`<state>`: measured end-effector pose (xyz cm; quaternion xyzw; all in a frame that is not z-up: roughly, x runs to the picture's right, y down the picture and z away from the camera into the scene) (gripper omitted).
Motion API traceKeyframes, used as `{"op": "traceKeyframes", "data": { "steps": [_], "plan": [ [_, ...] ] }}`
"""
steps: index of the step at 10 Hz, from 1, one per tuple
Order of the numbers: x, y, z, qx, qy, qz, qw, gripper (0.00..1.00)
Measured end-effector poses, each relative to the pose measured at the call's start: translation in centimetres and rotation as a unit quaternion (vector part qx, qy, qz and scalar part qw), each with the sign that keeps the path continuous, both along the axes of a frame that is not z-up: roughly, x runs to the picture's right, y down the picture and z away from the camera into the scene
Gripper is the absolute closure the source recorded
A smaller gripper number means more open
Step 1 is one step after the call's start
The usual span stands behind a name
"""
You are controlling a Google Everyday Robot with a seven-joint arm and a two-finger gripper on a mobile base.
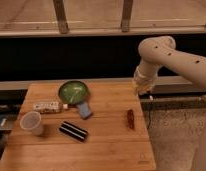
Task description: Push the eraser across the table
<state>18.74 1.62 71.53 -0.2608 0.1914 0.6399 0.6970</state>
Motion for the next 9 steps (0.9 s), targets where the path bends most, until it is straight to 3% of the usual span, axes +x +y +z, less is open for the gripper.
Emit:
{"op": "traceKeyframes", "data": {
  "steps": [2, 3, 6, 9],
  "plan": [
    [-0.1, -0.1, -0.2, 0.002, -0.002, -0.004, 1.0, 1.0],
    [-0.3, -0.2, -0.5, 0.006, -0.009, -0.015, 0.9998, 1.0],
    [-4.9, -0.6, 0.4, 0.002, -0.051, -0.061, 0.9969, 1.0],
    [-11.7, 0.7, 1.7, -0.025, -0.116, -0.104, 0.9875, 1.0]
  ]
}}
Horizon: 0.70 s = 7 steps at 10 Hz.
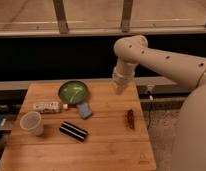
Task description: Push the eraser across the table
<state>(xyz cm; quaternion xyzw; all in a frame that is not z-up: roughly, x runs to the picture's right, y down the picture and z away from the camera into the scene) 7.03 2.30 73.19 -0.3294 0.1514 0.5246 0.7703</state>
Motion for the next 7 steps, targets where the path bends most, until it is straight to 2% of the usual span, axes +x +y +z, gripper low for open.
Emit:
{"op": "traceKeyframes", "data": {
  "steps": [2, 3, 7],
  "plan": [
    [-3.5, 2.2, 0.3, -0.03, -0.04, -0.026, 0.9984, 1.0],
    [-4.6, 2.9, 0.0, -0.038, -0.048, -0.037, 0.9975, 1.0],
    [-4.8, 3.0, -0.1, -0.038, -0.049, -0.039, 0.9973, 1.0]
  ]
}}
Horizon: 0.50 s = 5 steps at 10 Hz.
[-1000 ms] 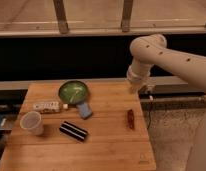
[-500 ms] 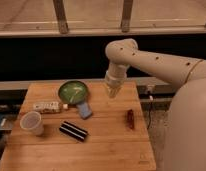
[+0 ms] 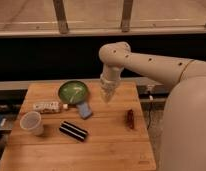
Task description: Push the eraser across the table
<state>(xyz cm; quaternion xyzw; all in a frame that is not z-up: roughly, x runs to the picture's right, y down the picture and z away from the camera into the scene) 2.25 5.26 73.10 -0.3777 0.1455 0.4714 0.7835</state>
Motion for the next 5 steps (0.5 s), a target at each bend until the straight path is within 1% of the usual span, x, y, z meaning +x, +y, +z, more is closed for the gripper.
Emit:
{"op": "traceKeyframes", "data": {
  "steps": [3, 4, 5],
  "plan": [
    [0.2, 0.3, 0.1, -0.004, 0.001, -0.002, 1.0, 1.0],
    [-0.7, 1.3, 0.4, -0.009, -0.007, -0.007, 0.9999, 1.0],
    [-1.6, 2.7, 0.8, -0.017, -0.013, -0.005, 0.9998, 1.0]
  ]
}}
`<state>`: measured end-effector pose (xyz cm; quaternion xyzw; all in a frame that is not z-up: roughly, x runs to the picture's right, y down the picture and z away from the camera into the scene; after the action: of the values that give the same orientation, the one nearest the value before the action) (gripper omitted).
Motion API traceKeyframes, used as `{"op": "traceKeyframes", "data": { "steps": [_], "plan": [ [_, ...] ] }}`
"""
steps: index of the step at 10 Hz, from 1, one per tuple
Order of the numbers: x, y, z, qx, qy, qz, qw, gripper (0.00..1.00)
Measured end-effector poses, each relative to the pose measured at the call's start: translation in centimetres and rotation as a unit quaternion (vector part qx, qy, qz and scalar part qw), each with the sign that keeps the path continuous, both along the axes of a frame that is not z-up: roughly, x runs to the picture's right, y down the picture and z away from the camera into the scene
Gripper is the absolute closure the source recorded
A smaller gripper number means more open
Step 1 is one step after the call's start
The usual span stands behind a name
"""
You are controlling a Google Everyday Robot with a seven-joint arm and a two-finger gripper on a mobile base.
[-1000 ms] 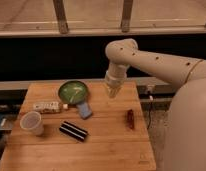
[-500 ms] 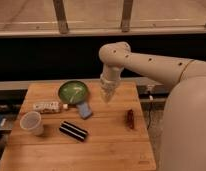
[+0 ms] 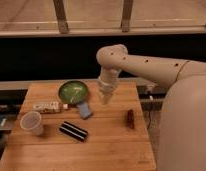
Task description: Push the eraser across the table
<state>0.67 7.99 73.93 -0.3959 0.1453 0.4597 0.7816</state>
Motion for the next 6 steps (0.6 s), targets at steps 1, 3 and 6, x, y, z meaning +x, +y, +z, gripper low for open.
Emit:
{"op": "traceKeyframes", "data": {
  "steps": [1, 3, 6],
  "plan": [
    [-0.4, 1.8, 1.0, -0.011, -0.002, 0.005, 0.9999, 1.0],
    [-2.1, 5.6, 3.5, -0.035, -0.014, 0.008, 0.9993, 1.0],
    [-4.9, 9.9, 6.4, -0.071, -0.037, 0.025, 0.9965, 1.0]
  ]
}}
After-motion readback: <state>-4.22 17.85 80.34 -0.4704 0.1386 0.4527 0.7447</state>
